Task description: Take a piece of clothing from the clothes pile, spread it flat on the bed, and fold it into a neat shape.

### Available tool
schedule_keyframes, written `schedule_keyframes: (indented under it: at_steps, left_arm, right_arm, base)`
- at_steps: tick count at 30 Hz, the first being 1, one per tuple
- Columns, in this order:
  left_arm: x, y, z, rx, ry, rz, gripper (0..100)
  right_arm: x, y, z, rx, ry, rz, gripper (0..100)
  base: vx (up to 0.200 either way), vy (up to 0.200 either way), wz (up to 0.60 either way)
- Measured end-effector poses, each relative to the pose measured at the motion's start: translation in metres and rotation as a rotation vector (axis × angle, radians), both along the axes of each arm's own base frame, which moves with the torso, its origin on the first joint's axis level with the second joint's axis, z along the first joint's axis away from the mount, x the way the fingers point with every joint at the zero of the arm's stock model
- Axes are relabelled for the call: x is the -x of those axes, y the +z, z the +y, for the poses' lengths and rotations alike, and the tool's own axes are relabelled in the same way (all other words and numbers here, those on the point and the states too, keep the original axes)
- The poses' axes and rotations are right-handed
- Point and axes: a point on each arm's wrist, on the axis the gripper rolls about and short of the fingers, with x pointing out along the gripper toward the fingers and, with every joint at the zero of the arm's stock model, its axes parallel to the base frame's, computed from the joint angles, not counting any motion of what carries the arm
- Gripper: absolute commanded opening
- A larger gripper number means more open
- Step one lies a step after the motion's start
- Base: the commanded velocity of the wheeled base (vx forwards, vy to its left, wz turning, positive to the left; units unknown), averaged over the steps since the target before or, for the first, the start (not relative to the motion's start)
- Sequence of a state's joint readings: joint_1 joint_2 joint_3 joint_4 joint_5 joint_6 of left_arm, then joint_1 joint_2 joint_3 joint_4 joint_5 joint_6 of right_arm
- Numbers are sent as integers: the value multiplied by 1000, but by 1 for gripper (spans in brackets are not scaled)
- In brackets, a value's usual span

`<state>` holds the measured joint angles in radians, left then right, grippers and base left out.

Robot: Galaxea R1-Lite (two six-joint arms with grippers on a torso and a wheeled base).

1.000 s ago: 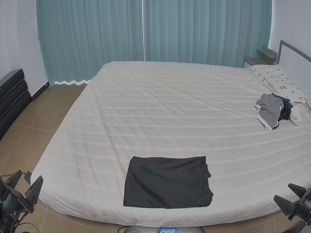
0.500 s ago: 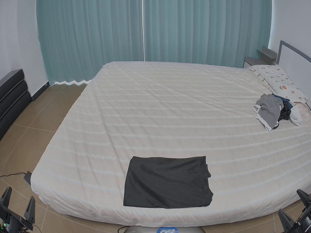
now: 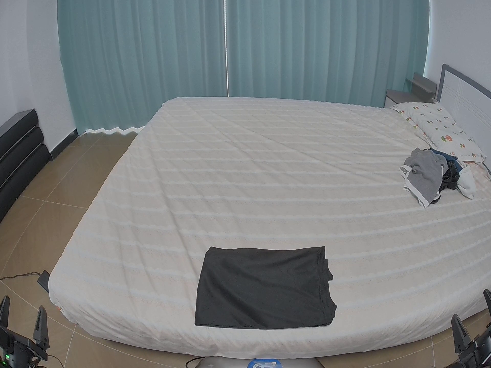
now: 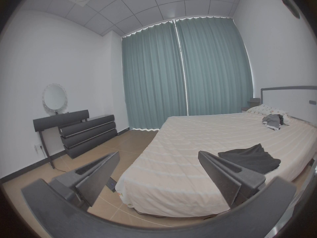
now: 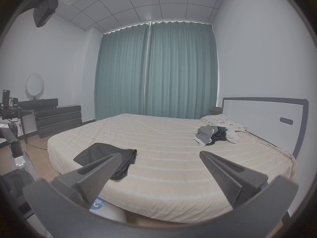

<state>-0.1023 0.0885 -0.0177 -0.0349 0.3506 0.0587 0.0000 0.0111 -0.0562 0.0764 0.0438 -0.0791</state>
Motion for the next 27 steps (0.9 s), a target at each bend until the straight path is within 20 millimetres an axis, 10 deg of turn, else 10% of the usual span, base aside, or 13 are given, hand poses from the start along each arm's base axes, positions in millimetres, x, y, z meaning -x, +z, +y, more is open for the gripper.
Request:
schedule_keyframes:
  at_steps: [20,27]
  left_arm:
    - [6,-2,-11,25,-308,-70,100]
    - [6,-2,-11,51,-301,-73,100]
  right_arm:
    - [0,0,2,124,114,-15,100]
    - [0,-1,3,-79,116,6,100]
  base:
    - [0,0,0]
    - [0,0,0]
